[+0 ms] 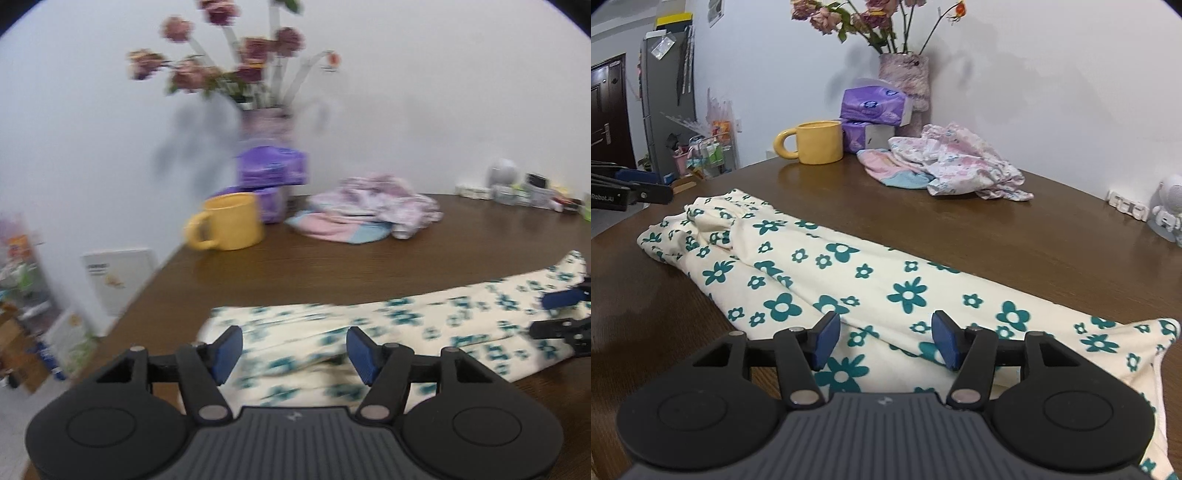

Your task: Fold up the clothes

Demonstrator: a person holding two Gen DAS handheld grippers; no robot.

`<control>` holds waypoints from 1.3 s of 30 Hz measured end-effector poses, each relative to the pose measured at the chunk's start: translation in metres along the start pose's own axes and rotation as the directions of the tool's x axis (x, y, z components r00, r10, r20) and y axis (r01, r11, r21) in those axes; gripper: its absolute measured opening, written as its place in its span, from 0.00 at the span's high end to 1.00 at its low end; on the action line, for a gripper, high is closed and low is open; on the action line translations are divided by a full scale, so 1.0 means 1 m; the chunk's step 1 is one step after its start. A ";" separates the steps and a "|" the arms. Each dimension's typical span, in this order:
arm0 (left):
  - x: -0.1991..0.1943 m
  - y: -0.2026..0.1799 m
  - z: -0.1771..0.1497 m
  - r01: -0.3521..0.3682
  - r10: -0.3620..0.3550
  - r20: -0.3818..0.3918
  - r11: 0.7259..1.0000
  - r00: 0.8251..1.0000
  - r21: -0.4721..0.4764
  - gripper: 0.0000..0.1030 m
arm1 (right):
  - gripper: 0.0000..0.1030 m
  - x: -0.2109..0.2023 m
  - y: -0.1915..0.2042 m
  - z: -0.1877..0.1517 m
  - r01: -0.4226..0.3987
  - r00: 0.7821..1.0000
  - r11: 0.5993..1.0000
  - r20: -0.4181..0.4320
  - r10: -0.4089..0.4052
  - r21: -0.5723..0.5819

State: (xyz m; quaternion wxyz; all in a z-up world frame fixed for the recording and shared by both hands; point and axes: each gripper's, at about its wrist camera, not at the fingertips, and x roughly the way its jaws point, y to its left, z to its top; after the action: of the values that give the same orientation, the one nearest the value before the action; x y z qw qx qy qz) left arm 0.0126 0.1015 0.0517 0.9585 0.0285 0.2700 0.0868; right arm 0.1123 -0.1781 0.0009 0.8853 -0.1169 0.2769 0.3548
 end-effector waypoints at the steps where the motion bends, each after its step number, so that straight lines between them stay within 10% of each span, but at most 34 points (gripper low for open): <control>1: 0.006 -0.008 0.001 0.014 -0.014 -0.003 1.000 1.000 0.014 0.42 | 0.46 -0.002 -0.001 -0.001 0.008 1.000 1.000 0.002 -0.008 0.004; 9: 0.036 -0.020 -0.010 0.027 -0.024 -0.074 0.999 0.997 0.039 0.75 | 0.46 -0.010 -0.021 -0.011 0.046 0.999 0.997 0.000 -0.047 0.069; 21: 0.014 0.001 0.000 0.056 -0.055 0.012 0.995 0.998 -0.078 0.74 | 0.44 -0.006 -0.027 -0.014 0.036 0.999 0.994 -0.004 -0.036 0.101; 34: 0.042 -0.007 -0.025 0.052 -0.056 -0.081 0.998 0.995 -0.048 0.74 | 0.40 -0.003 -0.021 -0.016 0.045 0.999 0.996 -0.017 -0.044 0.083; 39: 0.029 -0.010 -0.013 0.065 -0.066 -0.005 0.995 0.998 -0.070 0.60 | 0.40 -0.016 -0.027 -0.015 0.025 0.999 0.991 0.027 -0.029 0.131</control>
State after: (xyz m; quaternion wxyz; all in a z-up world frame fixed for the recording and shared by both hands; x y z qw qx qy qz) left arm 0.0319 0.0969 0.0250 0.9602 -0.0141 0.2713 0.0649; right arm 0.1152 -0.2128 -0.0023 0.8997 -0.0574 0.2850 0.3255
